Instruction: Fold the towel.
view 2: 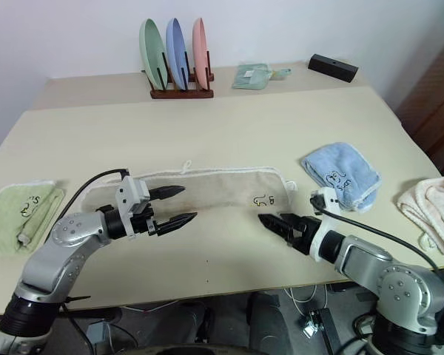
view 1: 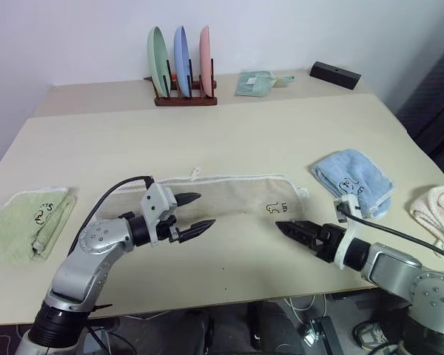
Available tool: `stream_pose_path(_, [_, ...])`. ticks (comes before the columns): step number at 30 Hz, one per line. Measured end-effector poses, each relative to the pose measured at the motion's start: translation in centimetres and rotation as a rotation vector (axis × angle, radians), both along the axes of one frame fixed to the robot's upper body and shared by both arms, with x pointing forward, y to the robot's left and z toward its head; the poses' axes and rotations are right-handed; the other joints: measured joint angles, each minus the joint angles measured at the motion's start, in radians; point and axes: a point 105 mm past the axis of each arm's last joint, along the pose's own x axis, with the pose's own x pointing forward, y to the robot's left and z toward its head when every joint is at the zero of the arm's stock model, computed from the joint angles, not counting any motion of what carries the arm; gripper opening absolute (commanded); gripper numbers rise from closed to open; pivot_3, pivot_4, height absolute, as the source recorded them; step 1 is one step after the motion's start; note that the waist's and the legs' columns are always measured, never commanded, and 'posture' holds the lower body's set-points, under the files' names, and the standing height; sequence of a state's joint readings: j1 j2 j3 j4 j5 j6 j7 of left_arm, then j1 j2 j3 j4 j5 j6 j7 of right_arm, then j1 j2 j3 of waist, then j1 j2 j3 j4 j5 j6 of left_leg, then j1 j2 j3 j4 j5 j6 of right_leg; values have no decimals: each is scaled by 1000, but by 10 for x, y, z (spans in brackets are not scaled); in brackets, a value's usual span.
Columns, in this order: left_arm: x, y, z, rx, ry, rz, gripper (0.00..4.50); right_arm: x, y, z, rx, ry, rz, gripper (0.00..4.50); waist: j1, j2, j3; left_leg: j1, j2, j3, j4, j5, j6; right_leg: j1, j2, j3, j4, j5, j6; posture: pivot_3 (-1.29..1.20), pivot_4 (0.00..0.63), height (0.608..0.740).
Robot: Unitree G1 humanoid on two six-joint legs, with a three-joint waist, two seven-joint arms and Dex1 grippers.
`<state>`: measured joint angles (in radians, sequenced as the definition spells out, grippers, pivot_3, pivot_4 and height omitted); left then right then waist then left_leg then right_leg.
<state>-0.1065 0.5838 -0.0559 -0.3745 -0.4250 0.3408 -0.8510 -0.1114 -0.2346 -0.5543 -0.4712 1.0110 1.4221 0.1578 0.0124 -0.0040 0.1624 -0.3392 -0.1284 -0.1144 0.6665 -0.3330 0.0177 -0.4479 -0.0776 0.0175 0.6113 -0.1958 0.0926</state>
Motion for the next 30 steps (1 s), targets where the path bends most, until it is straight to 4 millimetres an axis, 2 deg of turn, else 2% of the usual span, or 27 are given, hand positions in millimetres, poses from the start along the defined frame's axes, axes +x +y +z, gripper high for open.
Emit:
stream_pose_path(2, [0,2,-1,5,3,0,3584,6,0,0,17,19,-44,4490,0,0,0,0,0,0,0,1,-1,0,0,0,0,0,0,0,150,740])
stream_pose_path(6, [0,7,-4,6,13,22,3584,36,-2,4,125,47,-189,4490,-2,0,-1,1,0,0,0,1,-2,0,0,0,0,0,0,0,150,740])
stream_pose_path(9, [0,8,-6,-5,20,48,3584,50,-6,4,155,74,-266,3723,0,0,-1,0,0,0,0,1,-2,1,0,0,0,0,0,0,150,740])
stream_pose_path(16, [-2,4,-6,-49,14,103,3584,53,-22,-5,119,134,-361,67,-1,0,-1,0,0,0,0,1,-1,1,0,0,0,0,0,0,150,740])
stream_pose_path(21, [2,7,-9,-49,13,144,3584,43,-40,4,22,83,-360,26,1,1,0,0,-1,0,0,0,0,1,0,0,-1,0,0,0,150,740])
stream_pose_path(25, [5,10,-13,-50,24,158,3584,33,-56,26,-92,-18,-335,26,-2,1,0,0,0,0,0,-1,1,1,0,-1,-1,0,1,0,150,740])
stream_pose_path(28, [6,11,-14,-50,24,166,3584,31,-58,39,-163,-75,-288,26,-3,1,0,0,0,0,0,-1,1,1,0,0,-1,0,1,0,150,740])
stream_pose_path(30, [8,12,-14,-53,20,178,3584,33,-50,50,-239,-135,-211,26,-3,1,0,0,0,0,0,-1,1,1,0,-1,-1,-1,1,0,150,740])
